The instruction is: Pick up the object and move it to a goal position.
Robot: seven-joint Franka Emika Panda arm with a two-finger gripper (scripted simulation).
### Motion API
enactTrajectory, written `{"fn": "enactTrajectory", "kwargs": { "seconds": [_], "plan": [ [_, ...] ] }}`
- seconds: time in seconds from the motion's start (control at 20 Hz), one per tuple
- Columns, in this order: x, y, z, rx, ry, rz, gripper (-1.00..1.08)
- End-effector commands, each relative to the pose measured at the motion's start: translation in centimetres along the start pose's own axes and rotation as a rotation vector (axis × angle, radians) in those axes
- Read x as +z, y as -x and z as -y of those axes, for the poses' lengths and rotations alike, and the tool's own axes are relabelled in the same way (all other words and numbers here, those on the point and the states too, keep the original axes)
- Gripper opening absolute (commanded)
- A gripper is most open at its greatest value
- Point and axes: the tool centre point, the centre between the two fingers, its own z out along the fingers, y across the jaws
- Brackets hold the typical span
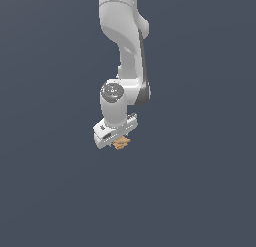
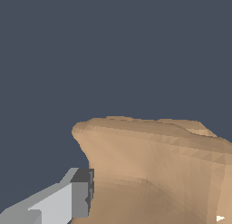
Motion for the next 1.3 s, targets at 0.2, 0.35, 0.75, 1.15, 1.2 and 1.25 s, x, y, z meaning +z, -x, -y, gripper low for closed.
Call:
{"fn": "enactTrajectory", "kwargs": {
  "seconds": [0.2, 0.35, 0.75, 1.15, 1.2, 1.25],
  "plan": [
    [-4.8, 0.5, -1.2, 0.000, 0.000, 0.000, -1.00],
    [-7.7, 0.9, -1.9, 0.000, -0.001, 0.000, -1.00],
    [-13.9, 1.4, -3.5, 0.001, -0.002, 0.002, -1.00],
    [-16.3, 1.5, -4.2, 0.001, -0.003, 0.003, -1.00],
    [-16.3, 1.5, -4.3, 0.001, -0.003, 0.003, -1.00],
    [-16.3, 1.5, -4.3, 0.001, -0.003, 0.003, -1.00]
  ]
}}
